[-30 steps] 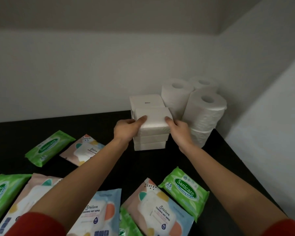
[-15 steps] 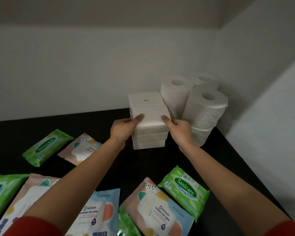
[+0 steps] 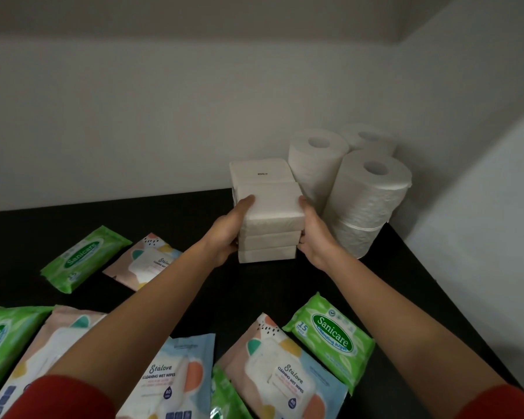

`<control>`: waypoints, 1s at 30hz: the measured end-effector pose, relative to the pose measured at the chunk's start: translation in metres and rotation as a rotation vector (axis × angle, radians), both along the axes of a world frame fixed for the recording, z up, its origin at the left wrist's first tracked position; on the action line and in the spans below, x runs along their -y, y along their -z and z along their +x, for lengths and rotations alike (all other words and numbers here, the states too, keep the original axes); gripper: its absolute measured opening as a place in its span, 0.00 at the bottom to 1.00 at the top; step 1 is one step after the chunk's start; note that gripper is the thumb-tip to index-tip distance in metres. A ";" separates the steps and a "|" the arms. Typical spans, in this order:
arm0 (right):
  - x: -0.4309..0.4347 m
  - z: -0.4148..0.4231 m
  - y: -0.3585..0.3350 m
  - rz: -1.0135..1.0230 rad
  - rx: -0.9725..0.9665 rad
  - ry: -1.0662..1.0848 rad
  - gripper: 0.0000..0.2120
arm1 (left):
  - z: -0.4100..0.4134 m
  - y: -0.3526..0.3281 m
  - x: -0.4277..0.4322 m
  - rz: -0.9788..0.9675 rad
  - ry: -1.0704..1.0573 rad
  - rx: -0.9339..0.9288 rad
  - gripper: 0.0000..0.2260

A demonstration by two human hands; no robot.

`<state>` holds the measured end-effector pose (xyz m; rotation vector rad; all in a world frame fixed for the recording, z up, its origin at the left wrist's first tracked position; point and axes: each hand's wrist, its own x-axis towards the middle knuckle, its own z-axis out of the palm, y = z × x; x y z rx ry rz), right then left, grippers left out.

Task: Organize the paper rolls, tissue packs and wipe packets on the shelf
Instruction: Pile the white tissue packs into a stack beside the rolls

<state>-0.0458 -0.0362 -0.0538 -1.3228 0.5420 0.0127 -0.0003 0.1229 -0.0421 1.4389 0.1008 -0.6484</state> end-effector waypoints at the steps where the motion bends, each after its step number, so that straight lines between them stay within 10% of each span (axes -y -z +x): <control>1: 0.000 0.001 0.001 -0.019 -0.010 -0.005 0.18 | 0.000 0.001 0.000 0.005 -0.009 -0.002 0.23; 30: 0.000 0.002 0.004 -0.031 0.006 -0.003 0.13 | 0.000 -0.002 0.000 0.015 0.034 0.054 0.25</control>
